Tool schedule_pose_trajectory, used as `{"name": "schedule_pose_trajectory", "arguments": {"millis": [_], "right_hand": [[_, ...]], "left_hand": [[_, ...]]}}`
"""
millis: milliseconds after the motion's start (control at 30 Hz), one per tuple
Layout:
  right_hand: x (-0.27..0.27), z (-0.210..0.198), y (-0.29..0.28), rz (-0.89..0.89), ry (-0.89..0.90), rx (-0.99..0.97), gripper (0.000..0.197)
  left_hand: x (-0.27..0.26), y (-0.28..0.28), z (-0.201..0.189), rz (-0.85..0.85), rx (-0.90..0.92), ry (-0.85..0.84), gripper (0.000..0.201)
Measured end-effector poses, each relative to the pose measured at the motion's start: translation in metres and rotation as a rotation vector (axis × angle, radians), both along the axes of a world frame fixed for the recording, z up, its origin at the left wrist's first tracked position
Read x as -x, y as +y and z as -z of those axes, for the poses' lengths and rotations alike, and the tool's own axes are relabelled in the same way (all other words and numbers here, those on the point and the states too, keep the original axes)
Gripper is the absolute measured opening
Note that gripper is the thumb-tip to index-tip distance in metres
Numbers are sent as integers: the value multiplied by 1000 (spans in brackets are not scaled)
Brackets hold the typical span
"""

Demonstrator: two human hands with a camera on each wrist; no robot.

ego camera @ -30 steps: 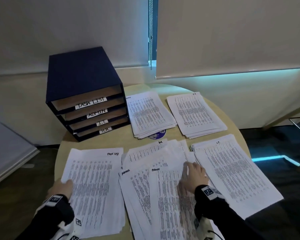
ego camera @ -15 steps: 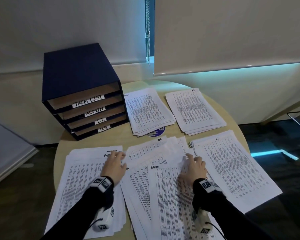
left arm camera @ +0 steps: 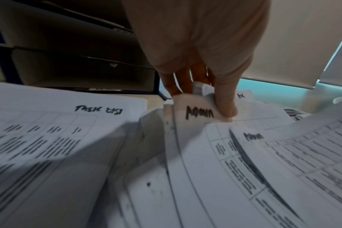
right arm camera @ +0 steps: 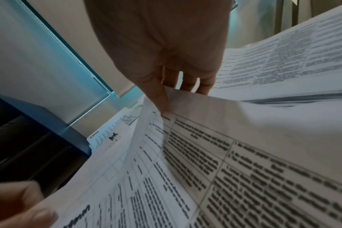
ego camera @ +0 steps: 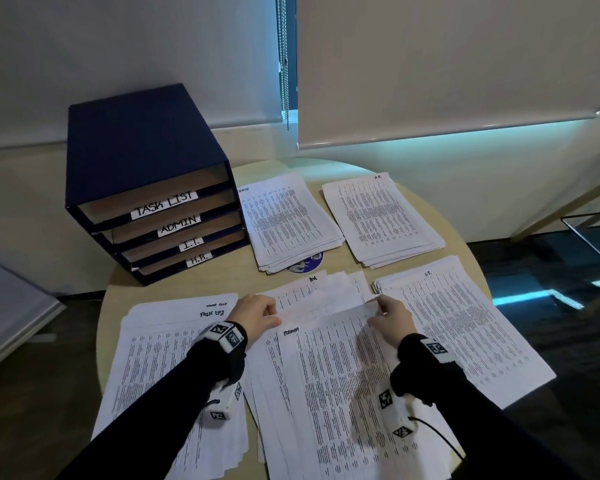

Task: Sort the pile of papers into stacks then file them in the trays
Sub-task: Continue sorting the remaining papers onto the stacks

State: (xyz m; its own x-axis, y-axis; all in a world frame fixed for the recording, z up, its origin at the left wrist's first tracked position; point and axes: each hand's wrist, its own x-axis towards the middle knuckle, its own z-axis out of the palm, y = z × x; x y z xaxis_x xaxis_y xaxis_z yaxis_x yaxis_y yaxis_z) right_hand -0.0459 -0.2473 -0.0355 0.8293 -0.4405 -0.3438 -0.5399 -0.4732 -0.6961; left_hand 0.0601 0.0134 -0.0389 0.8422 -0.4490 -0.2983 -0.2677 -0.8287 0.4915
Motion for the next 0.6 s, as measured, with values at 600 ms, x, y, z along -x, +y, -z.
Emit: {"name": "schedule_pose_trajectory", "arguments": {"millis": [600], "right_hand": [[3,13,0,28,105,7,22]], "left_hand": [[-6,15,2,20,-52,-6,13]]}}
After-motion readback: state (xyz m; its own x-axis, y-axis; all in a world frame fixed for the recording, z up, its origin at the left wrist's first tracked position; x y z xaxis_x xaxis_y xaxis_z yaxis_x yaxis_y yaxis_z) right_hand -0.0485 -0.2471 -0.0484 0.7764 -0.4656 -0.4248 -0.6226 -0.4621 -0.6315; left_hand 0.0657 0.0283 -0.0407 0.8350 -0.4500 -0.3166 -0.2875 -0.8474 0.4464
